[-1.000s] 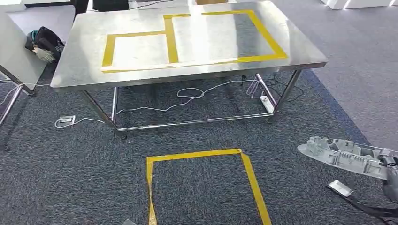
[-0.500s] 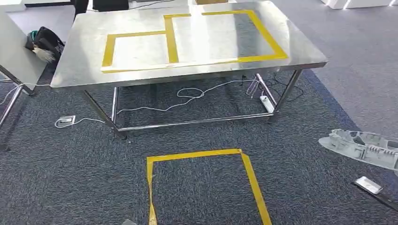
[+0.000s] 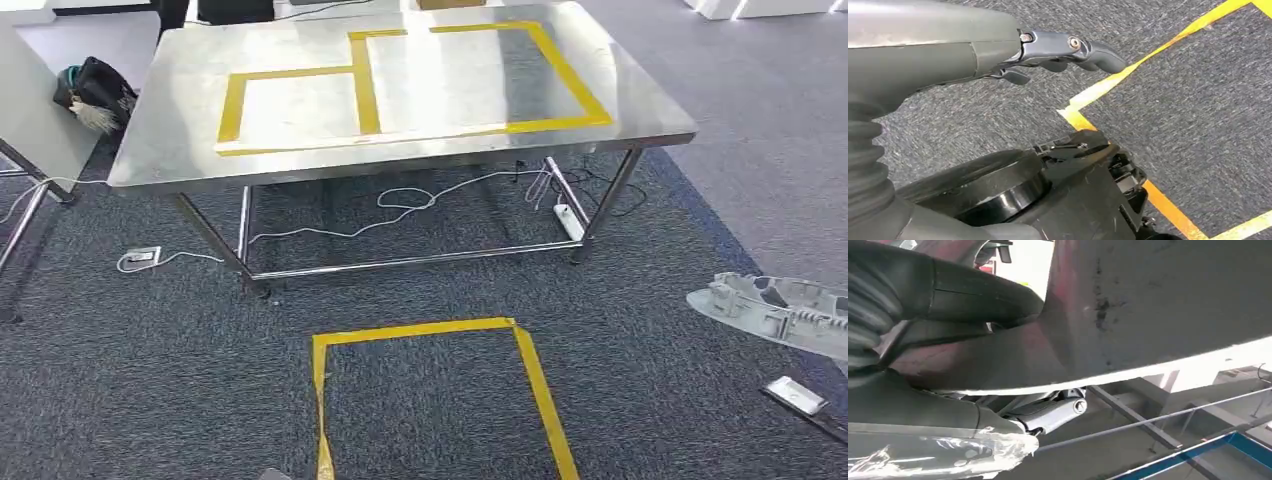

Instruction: Take the parts from the cabinet and place them on the table.

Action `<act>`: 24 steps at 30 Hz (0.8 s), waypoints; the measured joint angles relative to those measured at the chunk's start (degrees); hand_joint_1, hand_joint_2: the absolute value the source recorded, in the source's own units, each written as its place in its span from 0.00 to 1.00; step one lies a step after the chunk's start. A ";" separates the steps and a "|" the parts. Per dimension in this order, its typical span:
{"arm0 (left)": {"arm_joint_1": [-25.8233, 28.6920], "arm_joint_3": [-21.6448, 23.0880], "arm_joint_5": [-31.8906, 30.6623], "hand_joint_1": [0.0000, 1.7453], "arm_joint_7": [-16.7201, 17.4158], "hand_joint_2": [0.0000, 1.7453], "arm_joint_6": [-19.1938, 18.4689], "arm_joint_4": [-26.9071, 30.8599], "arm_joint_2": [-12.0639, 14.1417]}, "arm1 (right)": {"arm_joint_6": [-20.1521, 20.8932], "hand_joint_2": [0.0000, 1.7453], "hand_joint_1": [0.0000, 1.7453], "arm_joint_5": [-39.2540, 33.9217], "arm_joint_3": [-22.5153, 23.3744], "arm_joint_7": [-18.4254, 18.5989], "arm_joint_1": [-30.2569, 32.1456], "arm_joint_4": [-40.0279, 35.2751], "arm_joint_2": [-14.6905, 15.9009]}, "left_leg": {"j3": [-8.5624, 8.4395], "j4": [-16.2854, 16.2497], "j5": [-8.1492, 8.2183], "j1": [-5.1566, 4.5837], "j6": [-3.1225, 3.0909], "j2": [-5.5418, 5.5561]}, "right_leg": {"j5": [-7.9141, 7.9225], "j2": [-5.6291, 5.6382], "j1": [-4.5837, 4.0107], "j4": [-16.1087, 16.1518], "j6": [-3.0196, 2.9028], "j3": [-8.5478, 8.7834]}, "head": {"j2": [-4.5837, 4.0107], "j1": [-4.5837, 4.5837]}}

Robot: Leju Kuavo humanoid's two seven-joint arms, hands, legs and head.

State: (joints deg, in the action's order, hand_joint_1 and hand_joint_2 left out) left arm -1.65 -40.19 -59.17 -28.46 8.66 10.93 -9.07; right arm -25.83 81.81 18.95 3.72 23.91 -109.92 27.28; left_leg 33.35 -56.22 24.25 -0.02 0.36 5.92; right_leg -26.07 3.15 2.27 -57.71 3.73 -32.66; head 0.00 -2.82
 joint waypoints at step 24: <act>0.00 -0.35 0.22 0.00 0.81 1.00 0.18 0.00 0.02 | 4.60 1.00 1.00 -4.29 0.94 0.04 -0.21 -1.14 3.72 | 0.04 0.00 -0.08 -0.20 -0.19 -0.01 | 0.04 0.01 0.20 -0.01 0.06 -0.03 | 0.00 0.11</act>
State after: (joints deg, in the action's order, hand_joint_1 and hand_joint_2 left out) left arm -1.64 -40.55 -58.95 -27.65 8.83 10.93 -9.05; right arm -21.24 77.52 19.89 3.76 23.70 -111.06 31.00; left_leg 33.38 -56.22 24.16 -0.23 0.16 5.91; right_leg -26.03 3.15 2.47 -57.72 3.79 -32.68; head 0.00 -2.71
